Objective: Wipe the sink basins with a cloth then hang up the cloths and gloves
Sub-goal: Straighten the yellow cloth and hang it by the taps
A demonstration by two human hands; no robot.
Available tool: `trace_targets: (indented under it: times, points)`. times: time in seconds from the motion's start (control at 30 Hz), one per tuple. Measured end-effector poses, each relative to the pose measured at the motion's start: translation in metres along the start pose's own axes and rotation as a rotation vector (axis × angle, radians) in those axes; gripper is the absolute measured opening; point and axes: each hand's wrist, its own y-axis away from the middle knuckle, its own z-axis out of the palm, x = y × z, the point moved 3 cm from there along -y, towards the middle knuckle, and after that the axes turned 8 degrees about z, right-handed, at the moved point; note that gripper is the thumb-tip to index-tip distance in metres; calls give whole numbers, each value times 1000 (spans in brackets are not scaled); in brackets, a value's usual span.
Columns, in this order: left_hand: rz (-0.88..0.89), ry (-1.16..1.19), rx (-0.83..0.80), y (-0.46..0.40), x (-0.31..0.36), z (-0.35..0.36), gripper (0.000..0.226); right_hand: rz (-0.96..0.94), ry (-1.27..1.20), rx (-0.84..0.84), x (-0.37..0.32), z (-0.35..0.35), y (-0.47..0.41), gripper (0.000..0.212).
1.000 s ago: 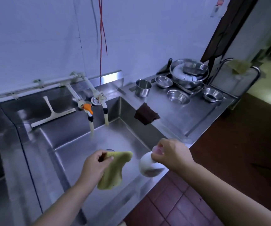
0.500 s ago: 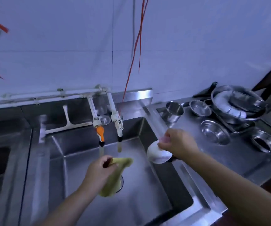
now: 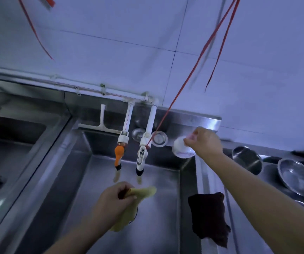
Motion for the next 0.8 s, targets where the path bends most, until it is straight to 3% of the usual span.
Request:
trace_targets:
  times: [0.13, 0.53, 0.63, 0.77, 0.8]
  points:
    - [0, 20, 57, -1, 0, 11, 15, -8, 6, -32, -4, 11, -36, 27]
    - [-11, 47, 87, -12, 5, 40, 26, 49, -50, -78, -6, 17, -70, 27]
    - [2, 56, 61, -17, 7, 44, 33, 8, -118, -145, 2, 13, -67, 35]
    - [17, 80, 4, -20, 15, 50, 38, -170, -76, 60, 15, 1, -24, 36]
    - [29, 81, -12, -20, 17, 51, 36, -224, -111, 40, 15, 2, -7, 34]
